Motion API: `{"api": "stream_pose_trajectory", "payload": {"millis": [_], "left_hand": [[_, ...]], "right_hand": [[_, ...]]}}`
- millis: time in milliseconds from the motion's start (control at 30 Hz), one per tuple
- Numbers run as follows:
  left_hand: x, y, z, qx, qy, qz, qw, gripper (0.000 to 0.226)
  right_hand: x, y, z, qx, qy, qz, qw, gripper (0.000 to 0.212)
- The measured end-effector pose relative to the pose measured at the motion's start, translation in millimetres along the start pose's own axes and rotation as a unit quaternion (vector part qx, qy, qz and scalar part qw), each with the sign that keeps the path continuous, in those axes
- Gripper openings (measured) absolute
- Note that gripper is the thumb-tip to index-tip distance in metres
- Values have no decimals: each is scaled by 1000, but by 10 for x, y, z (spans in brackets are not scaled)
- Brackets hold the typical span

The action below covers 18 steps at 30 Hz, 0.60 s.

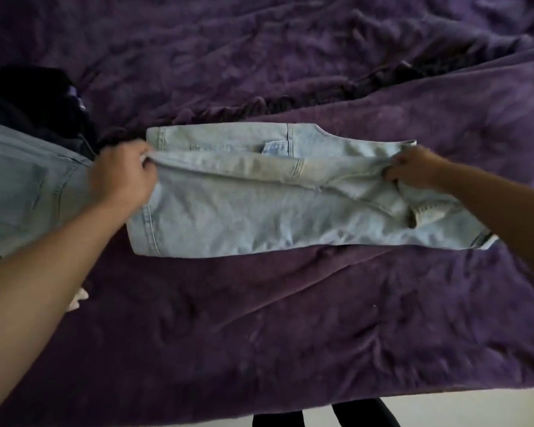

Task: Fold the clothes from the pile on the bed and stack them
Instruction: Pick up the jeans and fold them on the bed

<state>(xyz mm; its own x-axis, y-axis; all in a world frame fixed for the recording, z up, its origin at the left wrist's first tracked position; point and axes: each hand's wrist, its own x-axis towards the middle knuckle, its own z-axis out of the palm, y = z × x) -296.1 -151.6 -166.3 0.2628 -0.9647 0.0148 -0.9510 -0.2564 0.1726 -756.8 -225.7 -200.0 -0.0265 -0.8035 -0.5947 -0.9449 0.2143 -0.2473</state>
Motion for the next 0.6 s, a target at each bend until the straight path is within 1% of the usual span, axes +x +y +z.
{"api": "stream_pose_trajectory", "payload": {"millis": [67,133,200,233,267,300,367,400,433,467,500,533,600], "left_hand": [[415,93,91,-12,6,-16,1000,21],[767,166,211,-20,7,-47,999,22],[996,233,370,-17,2,-67,998,26],[1031,282,457,-3,1,-58,998,29],[1010,342,548,10,1,-33,999,31],[933,408,646,12,-3,6,1000,33],[662,556,858,-4,-30,100,994,35],[500,618,974,-2,-54,140,989,36],[349,665,1094,9,-80,166,983,39],[221,688,1214,27,-105,179,978,43],[126,693,1326,47,-126,179,975,49],[62,682,1421,65,-140,173,973,53],[17,658,1536,88,-154,165,970,58]], "right_hand": [[253,-118,-148,3,60,16,998,26],[451,-224,-225,-7,138,35,990,30],[503,-309,-181,-63,230,27,971,34],[464,-357,-112,-90,270,-1,959,34],[399,-404,-4,-102,301,-52,947,33],[302,-451,147,-93,314,-122,937,31],[71,-519,541,-60,283,-257,922,25],[-35,-520,755,-63,244,-306,918,26],[-106,-498,947,-87,182,-336,920,28],[-125,-437,1101,-127,112,-343,924,33],[-98,-335,1176,-173,60,-330,926,39],[-13,-204,1156,-206,50,-304,929,46],[223,57,940,-218,94,-233,943,53]]}}
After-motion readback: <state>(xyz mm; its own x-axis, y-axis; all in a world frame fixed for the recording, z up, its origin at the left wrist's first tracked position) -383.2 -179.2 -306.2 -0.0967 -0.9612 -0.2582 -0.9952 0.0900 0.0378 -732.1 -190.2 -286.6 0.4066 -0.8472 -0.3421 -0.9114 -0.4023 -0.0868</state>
